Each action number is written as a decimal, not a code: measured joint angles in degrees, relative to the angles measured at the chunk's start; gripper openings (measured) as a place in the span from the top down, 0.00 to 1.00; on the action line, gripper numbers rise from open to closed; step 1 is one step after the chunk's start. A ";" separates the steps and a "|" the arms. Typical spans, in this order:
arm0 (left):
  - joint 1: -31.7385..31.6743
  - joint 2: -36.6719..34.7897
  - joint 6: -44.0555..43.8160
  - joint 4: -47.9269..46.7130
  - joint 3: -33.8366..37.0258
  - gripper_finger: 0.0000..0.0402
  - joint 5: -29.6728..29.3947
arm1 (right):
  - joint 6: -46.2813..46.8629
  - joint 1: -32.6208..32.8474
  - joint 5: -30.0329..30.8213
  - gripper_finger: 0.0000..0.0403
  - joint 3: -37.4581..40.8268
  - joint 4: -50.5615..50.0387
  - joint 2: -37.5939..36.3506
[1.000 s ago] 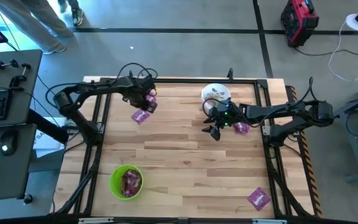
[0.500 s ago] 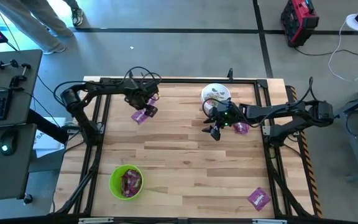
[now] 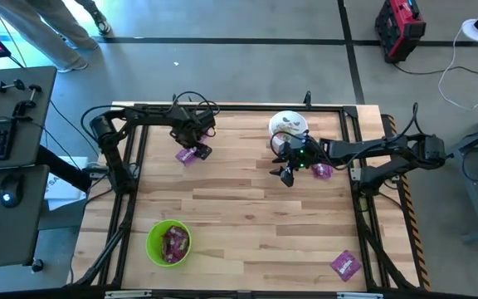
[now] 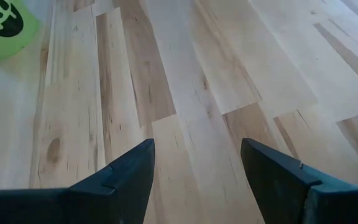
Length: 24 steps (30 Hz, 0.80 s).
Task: Sort candy by brand, put in halloween buckets
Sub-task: Put the purple candy into the green bucket
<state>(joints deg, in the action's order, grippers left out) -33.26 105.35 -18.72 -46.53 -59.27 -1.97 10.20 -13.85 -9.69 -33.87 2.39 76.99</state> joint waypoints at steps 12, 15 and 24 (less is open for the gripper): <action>2.32 -0.45 -3.61 -0.10 0.23 0.96 -0.55 | -0.18 0.00 -0.02 0.42 0.00 -0.72 0.00; 2.58 -2.70 -3.87 -1.09 0.15 0.99 -0.27 | -0.18 0.01 -0.03 0.42 0.00 -1.94 0.00; 2.45 -14.94 -8.50 -6.01 0.31 1.00 -2.78 | -2.00 0.00 0.04 0.42 0.00 -2.62 0.00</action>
<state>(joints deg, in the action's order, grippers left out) -30.81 90.41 -27.22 -52.54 -58.96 -4.75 8.20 -13.85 -9.65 -33.87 -0.23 76.99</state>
